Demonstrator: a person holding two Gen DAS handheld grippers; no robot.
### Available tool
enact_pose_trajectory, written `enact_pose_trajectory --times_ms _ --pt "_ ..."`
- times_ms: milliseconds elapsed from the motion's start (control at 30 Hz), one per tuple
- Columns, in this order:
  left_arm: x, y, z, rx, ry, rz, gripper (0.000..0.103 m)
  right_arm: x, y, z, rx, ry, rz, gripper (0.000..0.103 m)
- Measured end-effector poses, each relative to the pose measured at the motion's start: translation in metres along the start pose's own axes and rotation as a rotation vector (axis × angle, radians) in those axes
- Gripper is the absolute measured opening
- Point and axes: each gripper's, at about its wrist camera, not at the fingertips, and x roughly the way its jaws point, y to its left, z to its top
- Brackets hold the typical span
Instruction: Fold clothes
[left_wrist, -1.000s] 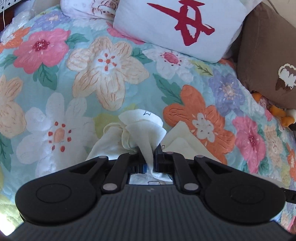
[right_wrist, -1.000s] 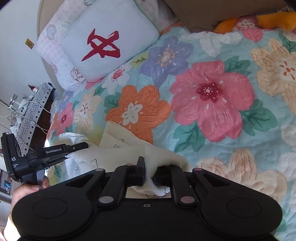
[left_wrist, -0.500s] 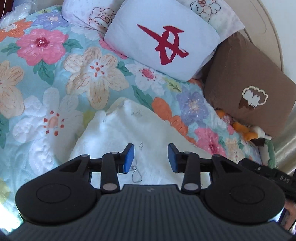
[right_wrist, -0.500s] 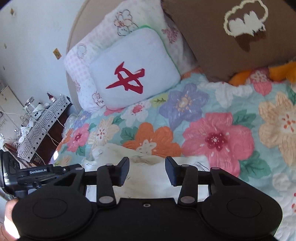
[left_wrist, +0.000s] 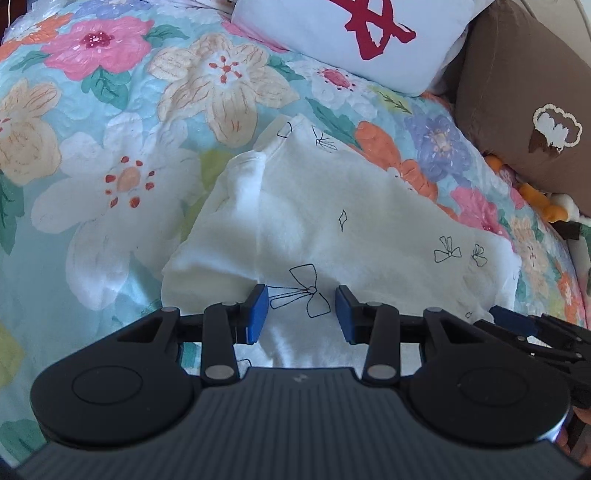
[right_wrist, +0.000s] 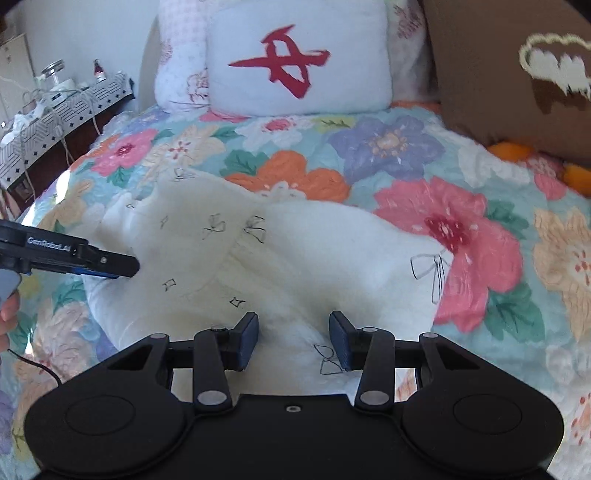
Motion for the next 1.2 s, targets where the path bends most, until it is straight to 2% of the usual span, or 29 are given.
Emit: enact_pose_trajectory --times_ms 167,400,567,667,767,833,933,1000,1100,1200 --pt "-0.004 -0.004 -0.003 0.069 0.000 0.023 0.039 -0.001 -0.004 -0.003 0.031 0.017 -0.007 0.047" --pt "-0.015 -0.027 -0.010 0.139 0.008 0.101 0.048 0.001 0.027 0.024 -0.115 -0.061 -0.005 0.048" --pt "-0.016 -0.017 -0.009 0.068 0.003 0.071 0.050 0.033 0.007 0.036 -0.009 0.019 -0.090 0.048" --pt "-0.023 -0.008 -0.008 0.027 -0.007 0.051 0.050 0.022 0.008 0.035 0.002 -0.009 -0.095 0.048" --pt "-0.031 -0.006 -0.007 0.054 -0.033 0.053 0.052 -0.001 0.025 0.030 -0.095 -0.054 -0.055 0.049" --pt "-0.033 -0.006 -0.005 0.069 -0.054 0.057 0.054 -0.016 0.043 0.022 -0.168 -0.073 0.004 0.053" --pt "-0.036 -0.002 -0.004 0.040 -0.086 0.063 0.054 -0.027 0.072 0.007 -0.283 -0.071 0.076 0.055" --pt "-0.039 -0.004 -0.003 0.035 -0.082 0.052 0.054 -0.029 0.096 -0.006 -0.381 -0.056 0.094 0.059" --pt "-0.040 -0.013 -0.005 0.094 -0.095 0.038 0.054 -0.019 0.126 -0.027 -0.568 -0.025 0.034 0.060" --pt "-0.034 -0.016 -0.005 0.153 -0.096 0.039 0.054 -0.003 0.141 -0.044 -0.725 -0.021 -0.108 0.059"
